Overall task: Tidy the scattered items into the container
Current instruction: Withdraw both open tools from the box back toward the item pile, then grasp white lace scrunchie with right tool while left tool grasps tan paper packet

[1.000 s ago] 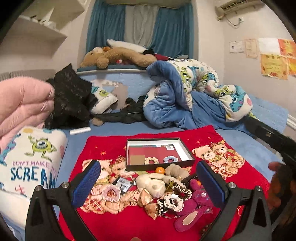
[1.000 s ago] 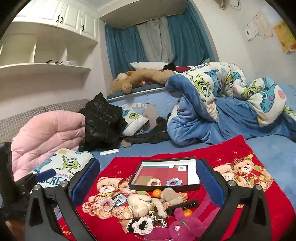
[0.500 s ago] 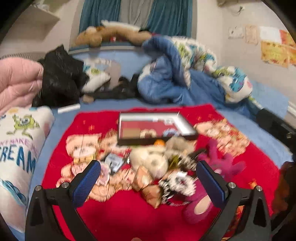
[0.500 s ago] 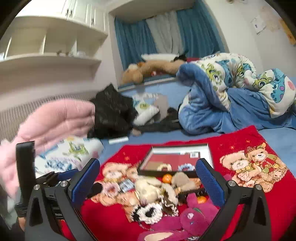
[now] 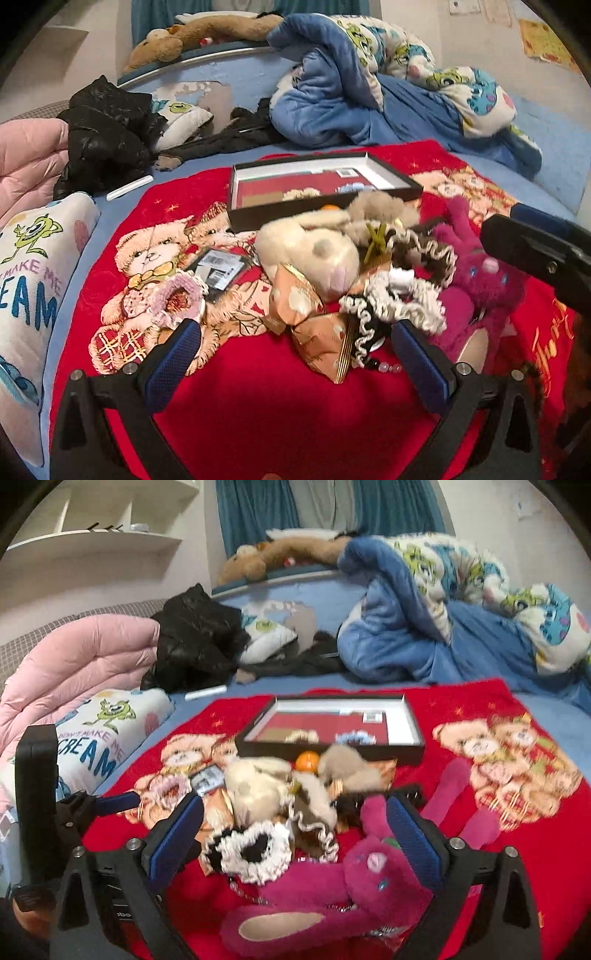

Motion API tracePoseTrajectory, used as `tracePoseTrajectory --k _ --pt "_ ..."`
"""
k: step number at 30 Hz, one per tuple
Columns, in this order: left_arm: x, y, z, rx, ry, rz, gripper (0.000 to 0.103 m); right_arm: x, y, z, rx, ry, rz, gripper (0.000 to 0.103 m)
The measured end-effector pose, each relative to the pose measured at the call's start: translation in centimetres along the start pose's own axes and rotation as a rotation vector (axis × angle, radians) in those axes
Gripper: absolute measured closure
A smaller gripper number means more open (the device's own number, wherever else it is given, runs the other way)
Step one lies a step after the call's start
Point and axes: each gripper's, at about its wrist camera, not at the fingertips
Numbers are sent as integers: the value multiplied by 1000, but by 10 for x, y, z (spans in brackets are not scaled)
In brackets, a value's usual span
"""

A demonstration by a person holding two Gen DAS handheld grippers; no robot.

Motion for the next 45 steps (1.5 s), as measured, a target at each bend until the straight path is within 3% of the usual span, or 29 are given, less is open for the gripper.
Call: tracePoseTrajectory --k 10,18,26,34,37,40,43,45 --pt "21 7 3 4 6 59 0 21 18 -2 -5 -43 105 26" --pt "36 9 -4 30 9 90 0 35 30 13 -55 -129 174 36" --pt "50 10 0 18 16 130 0 45 38 16 -45 -169 220 56" --pt "57 13 1 18 28 150 0 55 41 26 -83 -188 242 55" --pt "60 14 4 1 41 165 0 60 42 23 -65 -170 262 43" --pt "62 15 5 -13 55 176 0 63 43 16 -34 -172 274 41" --pt "63 15 5 -13 59 181 0 66 43 16 -30 -171 280 44" --pt "64 16 4 -11 60 183 0 69 44 18 -33 -174 295 57"
Point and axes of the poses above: each gripper's, at about its wrist camera, not at the fingertips, and x roughly the way its jaws point, z to its left, y to its underside, and after that the axes turned 3 degrees about -x, right-handed
